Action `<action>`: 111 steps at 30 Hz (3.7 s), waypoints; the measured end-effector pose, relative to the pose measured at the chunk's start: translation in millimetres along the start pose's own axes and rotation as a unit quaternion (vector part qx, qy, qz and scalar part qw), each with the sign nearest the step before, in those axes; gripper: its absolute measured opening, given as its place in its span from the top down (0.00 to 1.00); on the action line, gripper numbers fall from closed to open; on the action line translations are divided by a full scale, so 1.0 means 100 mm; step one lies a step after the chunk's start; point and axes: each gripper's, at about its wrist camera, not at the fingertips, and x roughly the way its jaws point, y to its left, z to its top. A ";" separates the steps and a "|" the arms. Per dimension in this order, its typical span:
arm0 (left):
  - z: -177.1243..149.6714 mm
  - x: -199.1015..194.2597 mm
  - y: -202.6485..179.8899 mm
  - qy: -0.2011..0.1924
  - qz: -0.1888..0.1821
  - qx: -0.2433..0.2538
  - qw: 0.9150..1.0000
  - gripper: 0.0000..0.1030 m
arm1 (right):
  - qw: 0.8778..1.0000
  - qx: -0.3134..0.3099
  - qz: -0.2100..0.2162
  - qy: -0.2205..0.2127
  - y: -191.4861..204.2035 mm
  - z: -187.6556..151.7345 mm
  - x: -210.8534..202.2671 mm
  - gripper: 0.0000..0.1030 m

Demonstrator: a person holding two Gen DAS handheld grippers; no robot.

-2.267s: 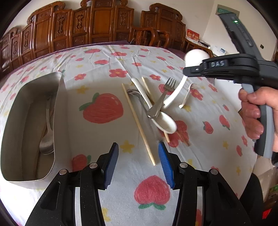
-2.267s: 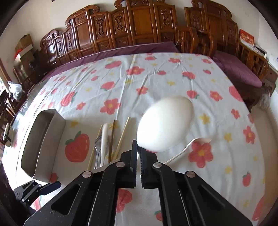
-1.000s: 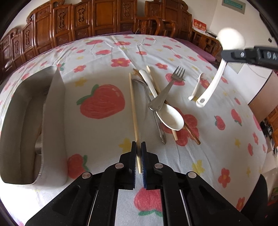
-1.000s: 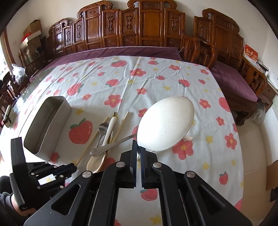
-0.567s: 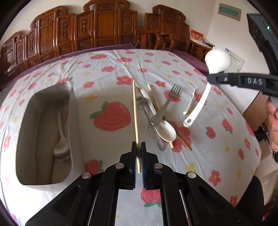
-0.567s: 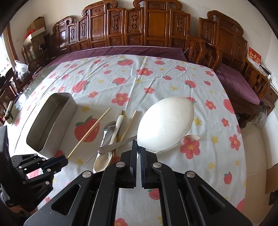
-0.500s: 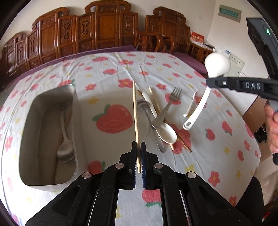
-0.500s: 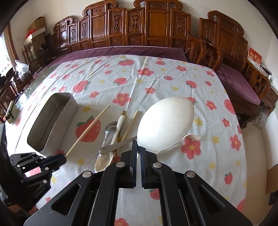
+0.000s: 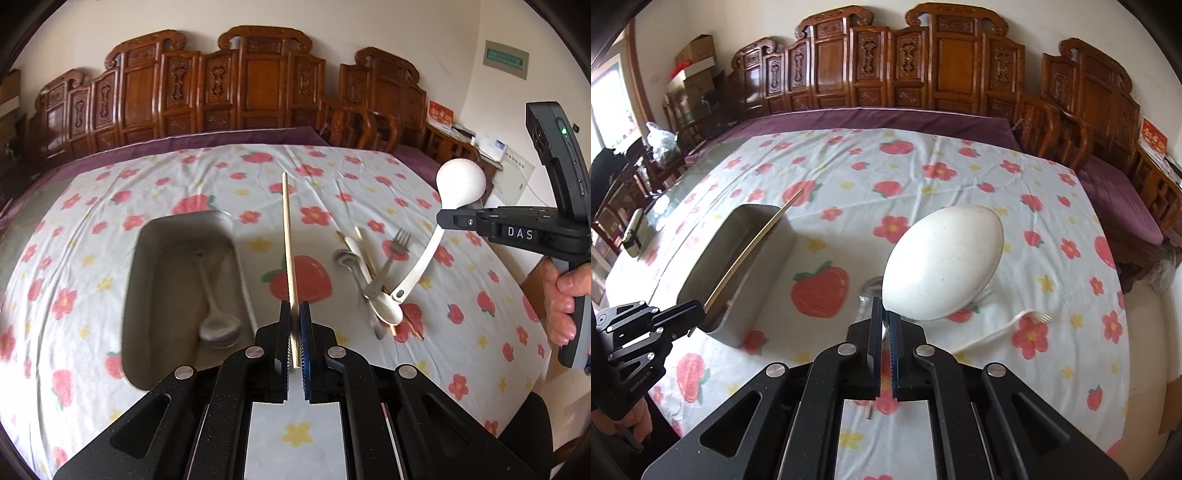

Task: Organize utensils
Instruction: 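Carry the white spoon and chopstick over the metal tray with both grippers, then open the left gripper to drop the chopstick while the right releases the white spoon into the tray, then move the right gripper to the pile and grasp the white plastic fork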

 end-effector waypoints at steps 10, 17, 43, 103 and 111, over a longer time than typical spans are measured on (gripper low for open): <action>-0.06 -0.21 0.27 -0.008 0.022 -0.019 1.000 0.96 | 0.999 -0.023 0.034 -0.008 0.39 0.13 0.05 0.96; -0.08 -0.21 0.57 -0.003 0.044 -0.044 0.998 0.96 | 0.998 -0.042 0.055 -0.009 0.70 0.22 0.13 0.96; 0.01 -0.06 0.98 0.019 0.075 -0.060 0.995 0.87 | 0.987 -0.123 0.096 0.025 1.54 0.51 0.57 0.96; 0.07 -0.14 0.57 -0.003 0.042 -0.013 0.999 0.73 | 1.000 -0.001 0.007 0.026 -0.01 -0.08 0.46 0.86; -0.03 -0.03 0.23 0.010 0.021 0.015 1.000 0.72 | 0.992 0.092 -0.081 0.042 -0.80 -0.35 0.65 0.71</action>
